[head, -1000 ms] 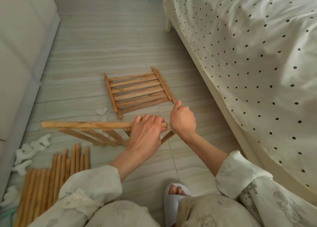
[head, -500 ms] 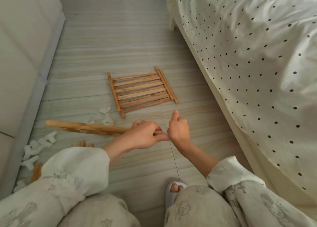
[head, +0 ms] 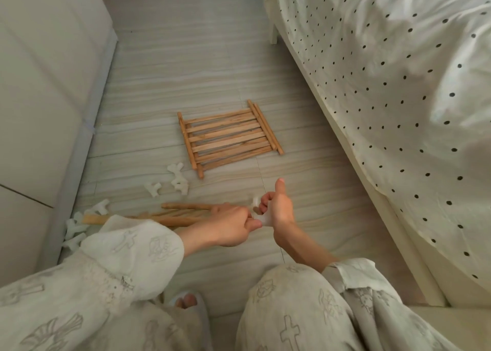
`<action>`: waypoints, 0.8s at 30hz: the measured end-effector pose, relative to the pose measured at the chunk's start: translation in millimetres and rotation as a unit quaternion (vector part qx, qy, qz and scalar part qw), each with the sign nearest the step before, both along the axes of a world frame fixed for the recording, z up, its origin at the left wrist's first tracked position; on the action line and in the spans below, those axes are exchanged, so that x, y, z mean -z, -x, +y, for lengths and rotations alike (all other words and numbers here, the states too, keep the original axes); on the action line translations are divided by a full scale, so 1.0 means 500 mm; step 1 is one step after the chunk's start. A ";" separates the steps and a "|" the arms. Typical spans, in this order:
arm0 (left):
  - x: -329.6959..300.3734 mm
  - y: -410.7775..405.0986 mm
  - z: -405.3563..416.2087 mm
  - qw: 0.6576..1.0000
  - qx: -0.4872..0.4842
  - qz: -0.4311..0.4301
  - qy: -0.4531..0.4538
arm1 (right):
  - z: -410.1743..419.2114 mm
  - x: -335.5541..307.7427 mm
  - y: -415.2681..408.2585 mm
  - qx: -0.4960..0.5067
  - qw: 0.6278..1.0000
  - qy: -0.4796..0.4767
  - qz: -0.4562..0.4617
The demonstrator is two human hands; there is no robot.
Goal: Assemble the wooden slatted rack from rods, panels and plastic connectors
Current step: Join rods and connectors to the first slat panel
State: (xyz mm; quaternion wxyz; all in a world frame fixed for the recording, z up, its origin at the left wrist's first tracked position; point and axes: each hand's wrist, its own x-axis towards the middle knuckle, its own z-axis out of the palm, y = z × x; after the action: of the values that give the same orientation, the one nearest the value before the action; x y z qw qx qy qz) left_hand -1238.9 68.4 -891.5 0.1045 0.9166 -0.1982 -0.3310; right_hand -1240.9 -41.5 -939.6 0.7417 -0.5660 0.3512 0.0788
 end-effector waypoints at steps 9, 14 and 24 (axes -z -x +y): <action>-0.002 0.001 -0.003 0.991 -0.114 0.046 0.047 | 0.011 0.010 0.013 -0.017 0.991 0.131 -0.017; 0.016 0.006 -0.005 0.991 -0.127 0.009 0.048 | 0.012 0.017 0.010 0.019 0.989 0.145 -0.012; 0.027 0.013 0.007 0.991 -0.120 -0.029 0.057 | 0.031 0.024 0.014 0.020 0.984 0.176 -0.016</action>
State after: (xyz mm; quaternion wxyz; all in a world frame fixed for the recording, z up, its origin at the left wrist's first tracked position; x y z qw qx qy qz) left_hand -1245.2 71.7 -905.3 0.1894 0.9357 -0.1081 -0.2773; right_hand -1247.9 -26.2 -951.5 0.6376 -0.6817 0.3587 -0.0086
